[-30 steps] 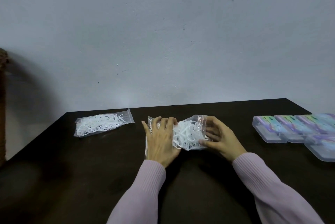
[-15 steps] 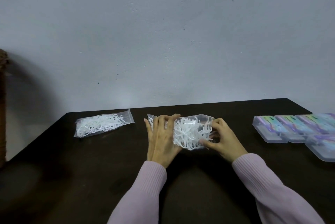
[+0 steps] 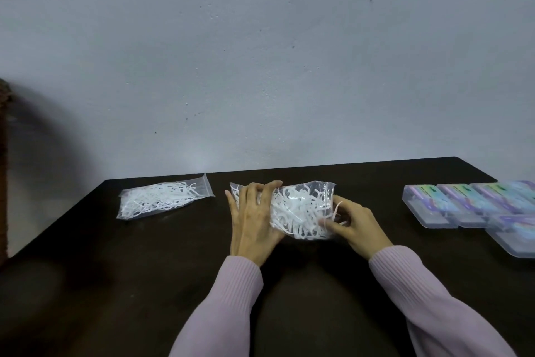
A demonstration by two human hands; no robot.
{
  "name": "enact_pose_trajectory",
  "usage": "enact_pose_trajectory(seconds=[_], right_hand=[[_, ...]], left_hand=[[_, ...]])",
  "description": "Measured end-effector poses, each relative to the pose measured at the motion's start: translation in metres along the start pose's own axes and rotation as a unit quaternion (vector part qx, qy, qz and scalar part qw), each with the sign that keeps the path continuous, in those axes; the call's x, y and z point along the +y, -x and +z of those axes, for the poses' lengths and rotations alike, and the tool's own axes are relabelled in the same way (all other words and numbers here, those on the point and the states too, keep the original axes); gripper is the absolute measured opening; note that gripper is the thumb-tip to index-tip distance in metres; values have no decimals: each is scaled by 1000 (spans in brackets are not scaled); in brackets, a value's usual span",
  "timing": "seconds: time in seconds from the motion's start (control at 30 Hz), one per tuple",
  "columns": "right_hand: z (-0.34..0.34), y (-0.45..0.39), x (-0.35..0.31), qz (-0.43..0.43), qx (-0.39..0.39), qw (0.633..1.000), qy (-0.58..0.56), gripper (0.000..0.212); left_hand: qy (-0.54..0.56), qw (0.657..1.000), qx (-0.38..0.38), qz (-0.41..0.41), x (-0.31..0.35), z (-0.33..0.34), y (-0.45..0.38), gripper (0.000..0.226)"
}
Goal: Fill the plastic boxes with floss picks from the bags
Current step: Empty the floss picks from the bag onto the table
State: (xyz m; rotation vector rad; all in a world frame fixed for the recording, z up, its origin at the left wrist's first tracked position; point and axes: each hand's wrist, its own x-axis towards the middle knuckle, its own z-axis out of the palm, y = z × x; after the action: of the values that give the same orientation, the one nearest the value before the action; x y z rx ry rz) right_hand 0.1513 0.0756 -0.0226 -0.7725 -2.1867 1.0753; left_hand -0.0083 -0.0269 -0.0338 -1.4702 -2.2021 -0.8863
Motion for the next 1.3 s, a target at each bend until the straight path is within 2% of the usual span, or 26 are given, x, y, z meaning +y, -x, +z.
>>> enact_pose_trajectory(seconds=[0.07, 0.13, 0.3, 0.53, 0.83, 1.0, 1.03, 1.13, 1.2, 1.3], right_hand=[[-1, 1, -3, 0, -4, 1000, -30, 21], [-2, 1, -4, -4, 4, 999, -39, 22], [-9, -5, 5, 21, 31, 999, -11, 13], [-11, -8, 20, 46, -14, 992, 120, 15], [-10, -9, 21, 58, -52, 979, 187, 23], [-7, -9, 21, 46, -19, 969, 241, 23], [-7, -9, 20, 29, 4, 977, 211, 21], [-6, -7, 10, 1, 52, 999, -6, 14], [-4, -5, 7, 11, 32, 994, -106, 12], [-1, -3, 4, 27, -27, 986, -160, 15]], left_hand=[[-7, 1000, -7, -3, -2, -1, -1, 80], [-21, 1000, -17, -7, -4, -3, -1, 81], [-46, 998, -9, -39, -10, -6, -3, 79], [-42, 992, 36, -117, -19, -9, -5, 81], [-24, 982, 93, -162, -22, -9, -6, 75], [-14, 983, 91, -156, -24, -7, -8, 78], [-8, 985, 88, -147, -24, -6, -8, 79], [10, 990, 84, -112, -22, -4, -7, 79], [23, 991, 95, -94, -19, -3, -6, 78], [45, 991, 100, -80, -16, -1, -5, 79]])
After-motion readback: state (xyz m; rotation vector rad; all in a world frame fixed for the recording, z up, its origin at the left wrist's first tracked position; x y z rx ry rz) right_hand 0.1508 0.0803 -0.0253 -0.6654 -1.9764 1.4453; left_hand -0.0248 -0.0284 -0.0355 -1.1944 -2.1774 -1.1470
